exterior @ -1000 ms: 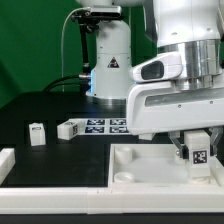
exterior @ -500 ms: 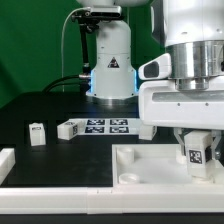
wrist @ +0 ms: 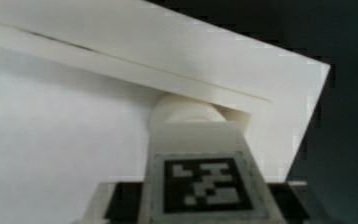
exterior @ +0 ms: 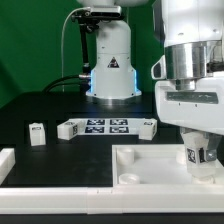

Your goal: Assemble one leg

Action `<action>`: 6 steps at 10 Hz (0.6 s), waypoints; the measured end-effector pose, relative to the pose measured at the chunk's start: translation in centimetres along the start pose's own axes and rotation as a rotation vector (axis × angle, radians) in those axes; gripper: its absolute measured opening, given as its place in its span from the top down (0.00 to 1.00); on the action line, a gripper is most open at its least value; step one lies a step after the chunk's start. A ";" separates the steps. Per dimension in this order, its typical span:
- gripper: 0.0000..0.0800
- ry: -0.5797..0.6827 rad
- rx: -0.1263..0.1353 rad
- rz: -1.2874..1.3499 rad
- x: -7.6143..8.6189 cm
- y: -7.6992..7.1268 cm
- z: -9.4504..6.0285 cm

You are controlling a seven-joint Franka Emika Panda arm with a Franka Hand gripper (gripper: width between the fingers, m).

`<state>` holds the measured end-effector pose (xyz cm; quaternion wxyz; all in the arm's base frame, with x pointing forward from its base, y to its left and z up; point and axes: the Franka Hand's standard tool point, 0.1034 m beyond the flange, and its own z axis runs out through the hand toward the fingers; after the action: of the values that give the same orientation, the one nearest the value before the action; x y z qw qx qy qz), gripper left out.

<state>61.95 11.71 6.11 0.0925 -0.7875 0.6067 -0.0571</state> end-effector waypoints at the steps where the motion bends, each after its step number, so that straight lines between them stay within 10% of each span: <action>1: 0.59 -0.002 0.001 0.028 0.0 0.0 0.0; 4: 0.25 -0.002 0.000 -0.036 -0.1 0.0 0.0; 6: 0.20 0.007 0.017 -0.253 -0.4 -0.2 -0.1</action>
Offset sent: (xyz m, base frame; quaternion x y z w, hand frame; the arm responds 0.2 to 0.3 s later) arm 0.0000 0.0000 0.0000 0.0000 0.0000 0.0000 1.0000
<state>62.04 12.17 6.23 0.0892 -0.8567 0.5024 -0.0763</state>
